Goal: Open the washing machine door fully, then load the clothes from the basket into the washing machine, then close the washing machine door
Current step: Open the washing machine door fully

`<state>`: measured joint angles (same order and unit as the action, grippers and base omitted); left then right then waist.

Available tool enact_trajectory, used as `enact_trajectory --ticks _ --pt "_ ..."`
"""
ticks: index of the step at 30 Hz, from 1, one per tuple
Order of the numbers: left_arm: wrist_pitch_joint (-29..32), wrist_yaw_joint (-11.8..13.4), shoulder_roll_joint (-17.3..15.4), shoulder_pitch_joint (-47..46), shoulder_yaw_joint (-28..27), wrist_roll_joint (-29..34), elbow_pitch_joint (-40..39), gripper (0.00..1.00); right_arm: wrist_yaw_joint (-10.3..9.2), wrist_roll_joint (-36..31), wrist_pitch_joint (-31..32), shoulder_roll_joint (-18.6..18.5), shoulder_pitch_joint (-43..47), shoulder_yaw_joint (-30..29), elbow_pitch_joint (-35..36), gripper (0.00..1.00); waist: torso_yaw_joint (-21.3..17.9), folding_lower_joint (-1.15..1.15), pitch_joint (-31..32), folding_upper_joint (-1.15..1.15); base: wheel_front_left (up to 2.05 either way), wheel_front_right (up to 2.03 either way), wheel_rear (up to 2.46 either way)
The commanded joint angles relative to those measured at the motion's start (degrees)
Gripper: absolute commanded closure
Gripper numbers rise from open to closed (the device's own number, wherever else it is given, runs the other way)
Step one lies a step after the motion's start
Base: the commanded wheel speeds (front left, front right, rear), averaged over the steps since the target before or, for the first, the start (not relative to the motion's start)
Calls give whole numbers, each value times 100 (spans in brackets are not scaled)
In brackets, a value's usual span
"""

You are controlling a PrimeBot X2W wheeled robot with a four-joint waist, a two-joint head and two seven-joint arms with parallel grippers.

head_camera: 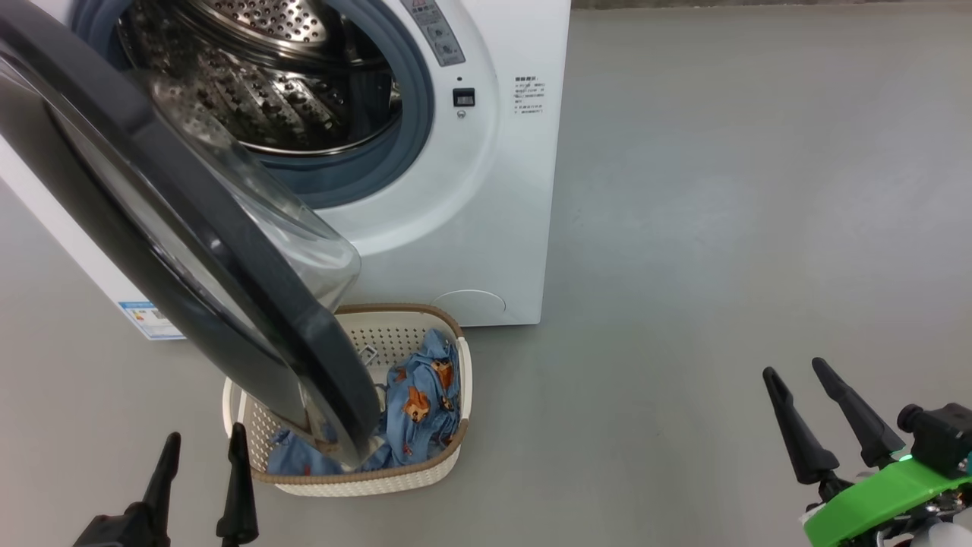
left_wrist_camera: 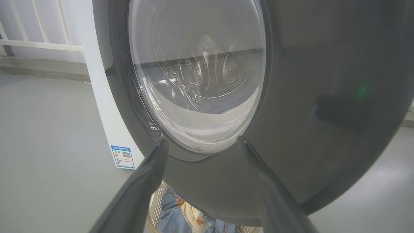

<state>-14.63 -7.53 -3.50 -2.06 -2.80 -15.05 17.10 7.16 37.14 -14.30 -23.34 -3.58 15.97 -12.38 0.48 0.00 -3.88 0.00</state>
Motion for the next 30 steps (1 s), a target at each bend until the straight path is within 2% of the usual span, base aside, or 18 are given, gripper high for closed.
enact_trajectory --ticks 1,9,22,23,26,30 --pt "-37 5 -83 -114 -190 -22 -163 0 33 -121 -69 -104 39 25 155 0 4 0 -9 0 0 0 0" --pt "-37 5 -72 -131 -191 -23 -154 0 33 -736 -70 -25 233 -6 220 0 32 0 -10 0 0 0 0" --pt "-37 4 -33 -177 -256 -114 -261 0 33 -814 -70 24 292 34 125 0 71 0 50 0 0 0 0" --pt "-37 4 -27 -203 -277 -137 -315 37 33 -821 -70 28 291 32 127 0 75 0 54 0 0 0 0" --pt "-37 4 -11 -279 -380 -138 -572 100 33 -871 -70 24 295 51 130 0 85 0 70 0 0 0 0" --pt "-37 21 10 -360 -486 14 -1295 100 33 -894 -70 39 300 49 132 0 91 0 89 0 0 0 0"
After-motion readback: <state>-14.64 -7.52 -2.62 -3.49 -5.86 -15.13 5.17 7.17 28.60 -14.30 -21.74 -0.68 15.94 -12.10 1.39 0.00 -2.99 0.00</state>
